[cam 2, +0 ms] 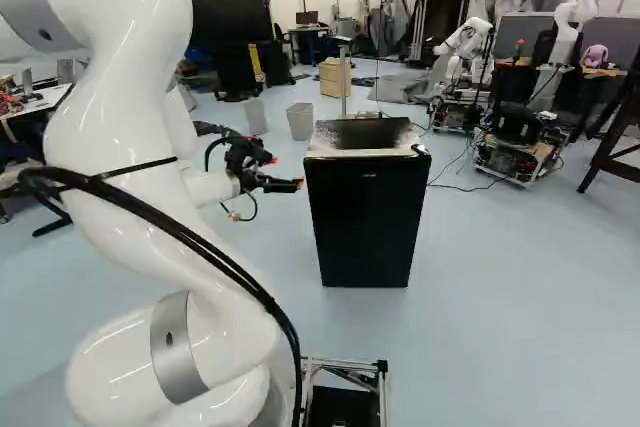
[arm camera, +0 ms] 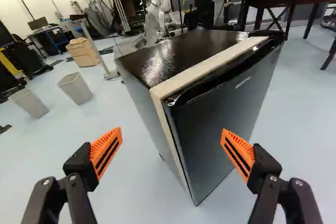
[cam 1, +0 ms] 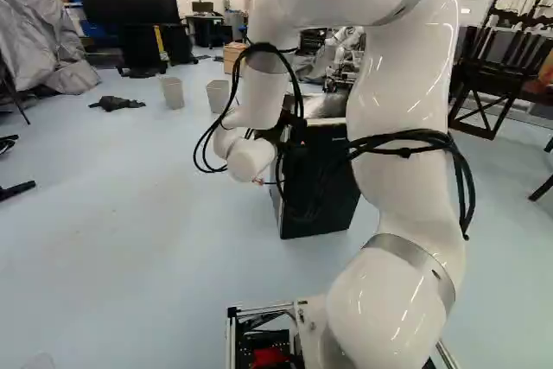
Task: Grab a drink from the fridge
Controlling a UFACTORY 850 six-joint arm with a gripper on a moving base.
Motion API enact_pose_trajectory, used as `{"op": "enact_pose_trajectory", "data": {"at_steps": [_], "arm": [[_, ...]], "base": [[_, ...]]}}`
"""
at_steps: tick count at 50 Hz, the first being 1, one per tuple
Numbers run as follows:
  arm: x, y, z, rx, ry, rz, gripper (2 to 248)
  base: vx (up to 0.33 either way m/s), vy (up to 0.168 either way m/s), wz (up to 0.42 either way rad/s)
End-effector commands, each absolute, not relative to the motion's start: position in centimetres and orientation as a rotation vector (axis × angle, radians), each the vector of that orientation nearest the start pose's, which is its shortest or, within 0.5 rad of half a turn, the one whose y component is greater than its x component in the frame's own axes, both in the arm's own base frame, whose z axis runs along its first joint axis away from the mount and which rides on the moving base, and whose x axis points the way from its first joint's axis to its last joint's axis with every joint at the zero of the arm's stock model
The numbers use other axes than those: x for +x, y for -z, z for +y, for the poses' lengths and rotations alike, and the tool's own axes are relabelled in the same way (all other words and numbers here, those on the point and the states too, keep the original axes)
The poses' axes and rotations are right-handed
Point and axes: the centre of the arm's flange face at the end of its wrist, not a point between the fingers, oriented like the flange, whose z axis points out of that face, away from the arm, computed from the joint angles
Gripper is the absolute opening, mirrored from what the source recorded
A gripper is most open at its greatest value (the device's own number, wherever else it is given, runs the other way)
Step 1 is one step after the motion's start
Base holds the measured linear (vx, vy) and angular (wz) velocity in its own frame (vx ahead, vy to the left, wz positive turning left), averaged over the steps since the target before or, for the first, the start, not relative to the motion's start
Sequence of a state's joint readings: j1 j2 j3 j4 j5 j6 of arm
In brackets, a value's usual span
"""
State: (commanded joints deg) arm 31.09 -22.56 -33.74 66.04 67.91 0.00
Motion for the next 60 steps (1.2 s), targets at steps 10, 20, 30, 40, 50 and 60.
{"op": "enact_pose_trajectory", "data": {"at_steps": [10,20,30,40,50,60], "arm": [[39.7,-29.7,14.8,-2.556,1.996,1.046,247],[39.7,-28.5,14.6,-2.583,2.012,1.088,247],[39.6,-27.3,14.4,-2.611,2.025,1.124,247],[39.5,-26.3,14.3,-2.631,2.038,1.160,247],[39.6,-26.2,14.2,-2.633,2.040,1.170,247],[39.8,-26.1,14.3,-2.630,2.041,1.175,247]], "base": [[0.000,0.000,0.000],[0.000,0.000,0.000],[0.000,0.000,0.000],[0.000,0.000,0.000],[0.000,0.000,0.000],[0.000,0.000,0.000]]}}
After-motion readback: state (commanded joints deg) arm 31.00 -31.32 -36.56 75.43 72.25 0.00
